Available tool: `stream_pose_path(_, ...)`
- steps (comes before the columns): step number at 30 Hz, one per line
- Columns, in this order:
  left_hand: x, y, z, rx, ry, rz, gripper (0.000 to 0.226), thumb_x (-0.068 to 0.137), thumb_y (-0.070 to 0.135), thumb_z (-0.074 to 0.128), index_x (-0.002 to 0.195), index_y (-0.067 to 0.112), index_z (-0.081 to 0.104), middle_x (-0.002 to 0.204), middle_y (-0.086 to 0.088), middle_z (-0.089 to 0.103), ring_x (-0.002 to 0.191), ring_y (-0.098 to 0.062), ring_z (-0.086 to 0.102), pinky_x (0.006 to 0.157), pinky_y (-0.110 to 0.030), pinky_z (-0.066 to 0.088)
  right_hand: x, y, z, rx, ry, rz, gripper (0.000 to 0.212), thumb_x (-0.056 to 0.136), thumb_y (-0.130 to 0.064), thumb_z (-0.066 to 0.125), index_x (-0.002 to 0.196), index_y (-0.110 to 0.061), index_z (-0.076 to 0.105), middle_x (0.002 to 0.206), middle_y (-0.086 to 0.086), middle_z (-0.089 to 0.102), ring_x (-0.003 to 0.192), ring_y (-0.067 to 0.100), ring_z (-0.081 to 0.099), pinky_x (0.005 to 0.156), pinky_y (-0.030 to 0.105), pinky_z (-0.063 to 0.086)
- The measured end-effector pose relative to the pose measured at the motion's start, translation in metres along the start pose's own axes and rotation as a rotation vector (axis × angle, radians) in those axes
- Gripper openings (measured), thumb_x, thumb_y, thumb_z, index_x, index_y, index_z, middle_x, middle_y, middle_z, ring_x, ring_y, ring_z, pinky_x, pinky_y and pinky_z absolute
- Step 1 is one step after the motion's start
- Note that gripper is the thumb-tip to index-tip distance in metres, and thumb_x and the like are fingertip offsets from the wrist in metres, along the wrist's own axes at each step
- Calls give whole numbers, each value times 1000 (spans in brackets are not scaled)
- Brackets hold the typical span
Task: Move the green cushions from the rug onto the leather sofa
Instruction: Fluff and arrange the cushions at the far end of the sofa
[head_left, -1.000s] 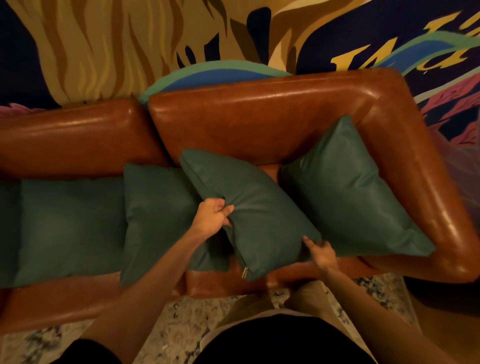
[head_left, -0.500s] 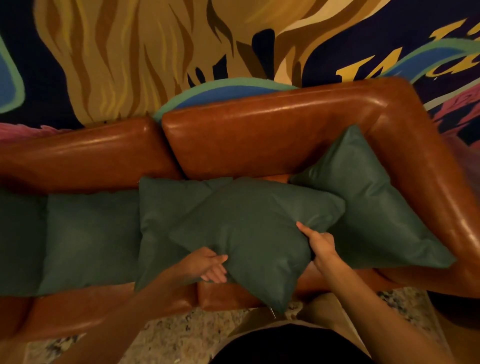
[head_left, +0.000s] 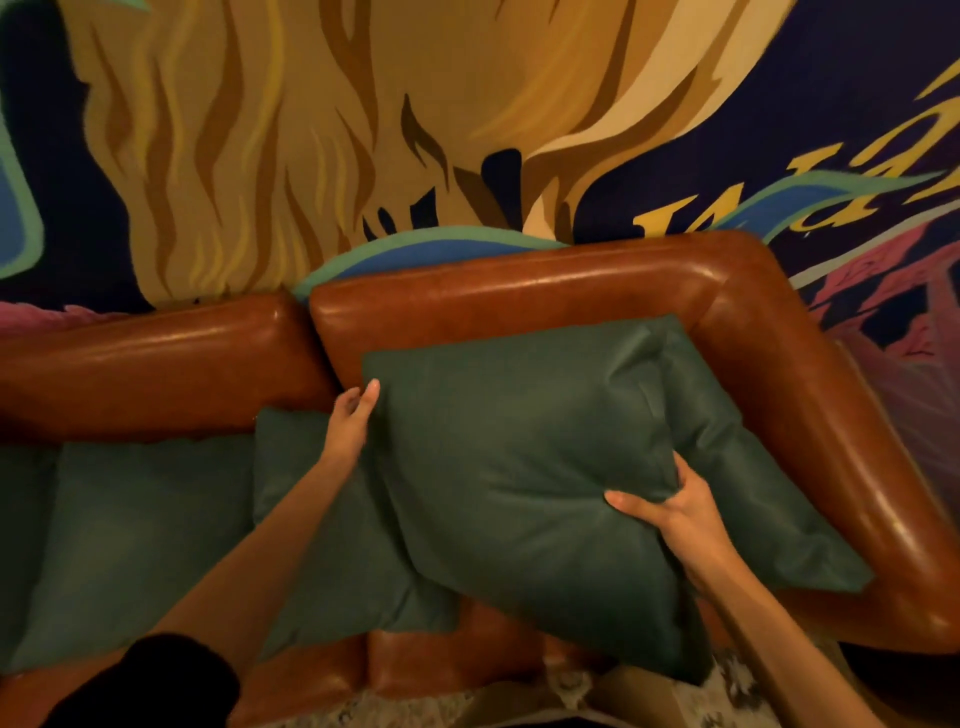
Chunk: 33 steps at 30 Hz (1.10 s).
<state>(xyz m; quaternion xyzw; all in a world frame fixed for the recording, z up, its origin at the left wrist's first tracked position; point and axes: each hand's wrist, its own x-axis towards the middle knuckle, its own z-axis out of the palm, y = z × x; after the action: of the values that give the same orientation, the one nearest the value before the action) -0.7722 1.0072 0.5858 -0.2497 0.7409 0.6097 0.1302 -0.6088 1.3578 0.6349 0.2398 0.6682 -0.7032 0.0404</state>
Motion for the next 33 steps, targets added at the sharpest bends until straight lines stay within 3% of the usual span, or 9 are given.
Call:
stream_pose_path(4, 6, 14, 22, -424, -213, -188, 60, 82, 68, 50, 121, 24, 63, 114, 1, 70, 106, -16, 64, 93, -35, 48, -12, 16, -33, 22, -42, 58, 67, 48, -1, 87, 109, -16, 62, 100, -1, 75, 87, 6, 72, 69, 16, 56)
stream_pose_path(7, 4, 18, 31, -357, -127, -123, 59, 80, 62, 61, 123, 22, 61, 118, -1, 68, 103, -15, 65, 93, -35, 49, -19, 24, -59, -5, -140, 121, 92, 35, -23, 98, 118, -18, 59, 112, -1, 73, 105, 13, 68, 84, 24, 57)
stream_pose_path(11, -14, 15, 55, -226, 41, 60, 43, 91, 36, 60, 126, 11, 59, 117, -2, 64, 104, -14, 60, 89, -28, 46, -35, 36, -64, 23, -85, 124, 104, 25, -46, 96, 115, -11, 57, 103, -2, 76, 100, 10, 68, 81, 21, 56)
stream_pose_path(16, -13, 14, 65, -143, 34, 125, 42, 94, 39, 55, 127, 14, 58, 122, -2, 62, 112, -17, 57, 97, -32, 45, -54, 37, -54, 277, 96, 66, 73, 56, -15, 77, 124, -8, 51, 109, -2, 72, 104, 8, 67, 80, 20, 56)
stream_pose_path(19, -15, 16, 77, -80, -49, 149, 40, 96, 36, 52, 129, 13, 56, 120, -1, 60, 113, -17, 55, 101, -33, 43, -58, 29, -54, 407, 199, 110, 73, 53, -55, 84, 112, -18, 61, 109, -6, 71, 99, 3, 68, 86, 23, 54)
stream_pose_path(22, -21, 17, 87, -100, -138, 134, 37, 95, 31, 54, 128, 14, 56, 121, -1, 60, 113, -17, 56, 101, -34, 43, -44, 35, -58, 433, 351, 245, 80, 48, -72, 77, 110, -22, 67, 108, -4, 74, 99, 10, 70, 93, 35, 50)
stream_pose_path(27, -13, 16, 93, 3, -128, 59, 56, 80, 51, 68, 123, 15, 63, 117, -1, 67, 107, -18, 62, 100, -37, 47, -34, 47, -70, 291, 545, 240, 64, 72, -61, 71, 116, -16, 67, 117, 2, 70, 111, 22, 64, 106, 48, 45)
stream_pose_path(29, -4, 15, 93, 72, -90, 84, 49, 83, 46, 67, 118, 12, 66, 115, -7, 68, 107, -23, 63, 101, -42, 47, -35, 51, -77, 244, 564, 202, 35, 92, -41, 58, 114, -15, 67, 116, 5, 70, 109, 23, 64, 105, 46, 45)
stream_pose_path(33, -5, 19, 104, 296, -73, 224, 37, 91, 35, 60, 114, 7, 68, 114, -15, 68, 111, -30, 61, 98, -40, 46, -35, 63, -85, 111, 623, 172, 29, 98, -31, 51, 111, -10, 67, 112, 5, 69, 109, 24, 63, 100, 43, 48)
